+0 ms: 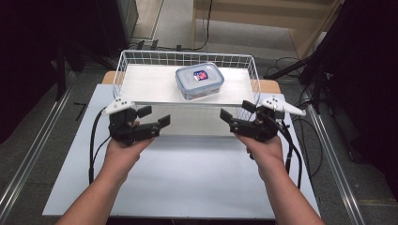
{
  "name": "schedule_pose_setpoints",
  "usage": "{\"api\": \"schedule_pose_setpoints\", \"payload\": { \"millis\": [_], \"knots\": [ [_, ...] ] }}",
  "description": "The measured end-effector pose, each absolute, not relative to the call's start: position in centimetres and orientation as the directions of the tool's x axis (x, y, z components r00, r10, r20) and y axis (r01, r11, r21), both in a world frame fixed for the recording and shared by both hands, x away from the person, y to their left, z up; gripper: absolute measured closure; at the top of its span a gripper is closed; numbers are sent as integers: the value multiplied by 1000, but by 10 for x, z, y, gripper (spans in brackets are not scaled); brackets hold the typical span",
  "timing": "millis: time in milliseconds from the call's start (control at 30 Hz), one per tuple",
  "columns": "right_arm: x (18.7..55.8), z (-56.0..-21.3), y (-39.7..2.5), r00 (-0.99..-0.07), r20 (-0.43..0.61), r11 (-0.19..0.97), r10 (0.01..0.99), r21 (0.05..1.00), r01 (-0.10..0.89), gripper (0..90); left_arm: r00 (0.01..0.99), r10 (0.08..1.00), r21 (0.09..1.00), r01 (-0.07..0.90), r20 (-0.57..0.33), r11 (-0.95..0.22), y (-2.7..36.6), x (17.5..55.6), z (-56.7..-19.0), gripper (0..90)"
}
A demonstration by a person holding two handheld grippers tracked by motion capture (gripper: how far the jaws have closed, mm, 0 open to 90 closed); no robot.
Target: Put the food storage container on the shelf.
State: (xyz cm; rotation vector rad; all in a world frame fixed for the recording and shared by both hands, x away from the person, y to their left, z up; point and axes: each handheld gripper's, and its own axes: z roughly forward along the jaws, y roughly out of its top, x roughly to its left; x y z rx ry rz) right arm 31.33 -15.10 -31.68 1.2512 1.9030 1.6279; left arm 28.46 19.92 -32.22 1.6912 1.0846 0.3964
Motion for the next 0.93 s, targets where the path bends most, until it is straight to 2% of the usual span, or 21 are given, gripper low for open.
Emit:
{"api": "schedule_pose_setpoints", "payload": {
  "millis": [400, 533, 633, 833, 933],
  "knots": [
    [252, -406, -170, -565, 97, 138, 819, 924, 358, 91, 554, 825, 842, 494, -114, -215, 222, 226, -413, 194],
    [223, -428, -181, -552, 65, 145, 831, 933, 329, 90, 556, 831, 826, 466, 4, -316, 228, 207, -434, 184],
    [210, -444, -190, -549, 61, 157, 834, 927, 341, 81, 558, 830, 818, 483, -14, -311, 226, 207, -439, 169],
    [211, -444, -190, -544, 71, 141, 836, 930, 339, 88, 564, 823, 823, 498, -68, -273, 221, 211, -438, 145],
    [210, -445, -189, -554, 65, 149, 830, 931, 333, 88, 551, 832, 825, 499, -67, -264, 224, 210, -436, 143]
  ]
}}
